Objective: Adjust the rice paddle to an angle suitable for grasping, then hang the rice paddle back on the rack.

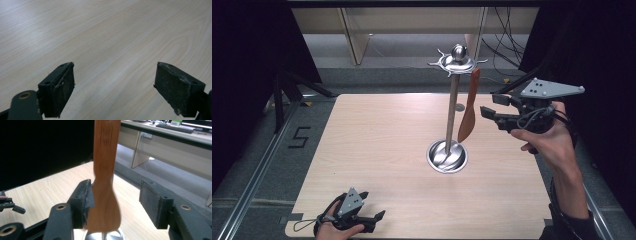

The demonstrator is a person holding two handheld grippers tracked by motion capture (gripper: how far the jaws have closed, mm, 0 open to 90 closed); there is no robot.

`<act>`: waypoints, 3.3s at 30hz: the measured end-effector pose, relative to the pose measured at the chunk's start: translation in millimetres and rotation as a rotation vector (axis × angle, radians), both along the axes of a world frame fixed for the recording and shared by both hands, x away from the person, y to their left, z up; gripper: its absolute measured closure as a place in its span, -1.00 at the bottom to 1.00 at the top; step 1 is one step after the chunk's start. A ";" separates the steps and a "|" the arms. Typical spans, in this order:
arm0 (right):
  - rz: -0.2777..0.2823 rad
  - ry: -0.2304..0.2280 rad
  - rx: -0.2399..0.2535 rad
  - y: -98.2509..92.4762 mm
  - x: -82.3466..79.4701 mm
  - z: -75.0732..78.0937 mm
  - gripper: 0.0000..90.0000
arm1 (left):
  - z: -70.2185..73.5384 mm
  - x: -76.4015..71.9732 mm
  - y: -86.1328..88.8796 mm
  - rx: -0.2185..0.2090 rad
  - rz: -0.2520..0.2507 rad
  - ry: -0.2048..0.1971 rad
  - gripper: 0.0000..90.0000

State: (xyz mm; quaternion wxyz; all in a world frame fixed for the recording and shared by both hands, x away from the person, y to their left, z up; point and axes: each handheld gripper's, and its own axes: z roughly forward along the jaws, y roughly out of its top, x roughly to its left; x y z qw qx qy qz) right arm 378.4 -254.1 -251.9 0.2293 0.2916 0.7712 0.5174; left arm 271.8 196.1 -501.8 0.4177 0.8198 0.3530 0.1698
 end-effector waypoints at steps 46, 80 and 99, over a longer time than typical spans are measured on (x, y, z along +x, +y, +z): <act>-0.052 0.089 0.033 -30.9 -11.6 -78.4 -0.11 | -0.5 1.4 -0.3 0.022 -0.011 0.001 -0.66; -0.013 0.203 -0.090 -17.5 -12.3 -127.4 -0.17 | 0.3 0.7 0.6 0.039 -0.026 -0.023 -0.66; 0.017 0.267 -0.080 -12.0 -14.6 -146.2 -0.29 | -0.9 -1.7 -0.4 0.018 -0.009 0.002 -0.66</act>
